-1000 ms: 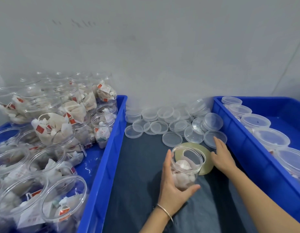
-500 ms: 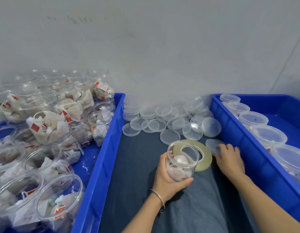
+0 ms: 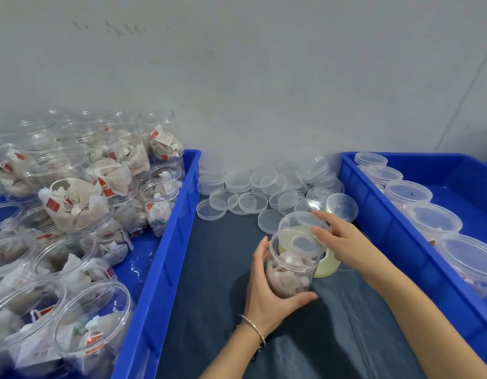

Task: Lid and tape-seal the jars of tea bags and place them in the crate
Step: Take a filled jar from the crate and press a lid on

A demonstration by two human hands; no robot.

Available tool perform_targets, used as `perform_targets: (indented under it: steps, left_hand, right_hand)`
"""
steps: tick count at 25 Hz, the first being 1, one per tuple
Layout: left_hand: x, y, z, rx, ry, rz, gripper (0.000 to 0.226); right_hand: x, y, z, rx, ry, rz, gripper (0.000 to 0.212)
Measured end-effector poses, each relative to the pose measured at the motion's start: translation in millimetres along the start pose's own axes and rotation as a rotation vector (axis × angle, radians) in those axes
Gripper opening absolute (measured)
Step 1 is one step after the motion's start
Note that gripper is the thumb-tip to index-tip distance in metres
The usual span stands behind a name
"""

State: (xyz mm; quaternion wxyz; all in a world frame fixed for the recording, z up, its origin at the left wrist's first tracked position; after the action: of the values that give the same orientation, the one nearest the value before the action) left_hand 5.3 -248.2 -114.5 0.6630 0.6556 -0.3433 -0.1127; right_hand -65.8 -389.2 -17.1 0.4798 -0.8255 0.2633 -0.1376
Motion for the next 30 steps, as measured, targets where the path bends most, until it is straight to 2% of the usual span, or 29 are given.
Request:
perform_targets:
  steps: [2, 4, 7, 10, 11, 13, 15, 18, 19, 21, 22, 23, 24, 25, 26, 27, 28, 29, 30]
  left_hand:
    - [4.2, 6.7, 3.8, -0.001, -0.011, 0.018, 0.119]
    - [14.2, 11.3, 9.5, -0.017, -0.011, 0.012, 0.117]
    - [27.4, 13.0, 15.5, -0.047, -0.023, -0.008, 0.104]
    - [33.5, 7.6, 9.2, 0.135, -0.021, -0.009, 0.095]
    - [35.3, 8.1, 8.2, 0.157, -0.084, -0.006, 0.085]
    - [36.7, 27.6, 9.6, -0.009, -0.191, 0.01, 0.042]
    - [39.9, 29.4, 2.9, -0.359, -0.104, -0.156, 0.038]
    - [35.6, 29.9, 1.5, -0.377, -0.058, -0.27, 0.033]
    - [37.9, 31.4, -1.5, -0.346, -0.023, -0.272, 0.031]
    - [36.7, 22.0, 5.9, -0.183, -0.08, -0.09, 0.021]
    - [34.0, 23.0, 3.8, -0.022, -0.071, 0.011, 0.019]
    - [32.6, 21.2, 5.6, 0.096, -0.055, 0.084, 0.036]
    - [33.3, 13.9, 13.8, 0.055, -0.031, 0.016, 0.048]
    - [34.1, 18.5, 13.4, -0.024, 0.108, -0.062, 0.05]
    - [35.4, 27.0, 14.0, -0.238, 0.276, -0.071, 0.04]
    - [37.8, 32.7, 9.1, -0.499, 0.407, -0.164, 0.023]
    - [43.0, 32.9, 6.0, -0.658, 0.352, -0.277, 0.023]
    - [45.1, 35.0, 4.4, -0.556, 0.229, -0.272, 0.03]
    - [41.9, 33.7, 14.7, -0.427, 0.082, -0.244, 0.032]
  right_hand:
    - [3.8, -7.4, 1.3, -0.308, 0.082, -0.053, 0.047]
    - [1.4, -16.6, 12.7, -0.443, 0.088, -0.2, 0.054]
    - [-12.2, -28.3, 46.1, -0.658, 0.043, -0.451, 0.045]
    - [-19.5, -27.5, 55.9, -0.737, 0.133, -0.427, 0.054]
    - [-20.0, -26.5, 56.5, -0.773, 0.139, -0.426, 0.055]
    - [-23.4, -26.2, 56.0, -0.837, 0.152, -0.471, 0.055]
    - [-27.3, -26.4, 54.6, -0.883, 0.148, -0.519, 0.06]
    - [-29.3, -28.5, 51.8, -0.941, 0.138, -0.556, 0.062]
    - [-29.3, -30.2, 54.7, -0.976, 0.185, -0.525, 0.06]
    - [-28.1, -39.5, 63.0, -1.07, 0.332, -0.296, 0.049]
    - [-26.3, -44.3, 70.1, -1.096, 0.344, -0.168, 0.045]
    - [-25.1, -48.1, 76.4, -1.092, 0.276, -0.031, 0.047]
    - [-24.0, -50.4, 81.4, -1.104, 0.224, 0.054, 0.059]
    - [-17.5, -43.3, 84.7, -1.123, 0.143, -0.032, 0.068]
    - [-14.0, -39.0, 80.8, -1.09, -0.003, -0.149, 0.07]
    - [-13.7, -39.5, 72.3, -0.998, -0.166, -0.251, 0.065]
    - [-15.8, -41.3, 61.6, -0.907, -0.289, -0.291, 0.059]
    - [-17.8, -41.1, 53.6, -0.873, -0.308, -0.318, 0.054]
    - [-20.0, -39.8, 48.6, -0.947, -0.23, -0.303, 0.054]
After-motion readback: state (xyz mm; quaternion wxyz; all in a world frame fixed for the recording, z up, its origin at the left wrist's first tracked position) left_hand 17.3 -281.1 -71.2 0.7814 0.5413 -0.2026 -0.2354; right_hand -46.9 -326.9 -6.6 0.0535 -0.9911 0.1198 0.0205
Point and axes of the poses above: each hand's wrist, its own x-axis towards the middle knuckle, its own z-axis out of the palm, y = z × x, the point moved 4 cm from there along x, towards the middle knuckle
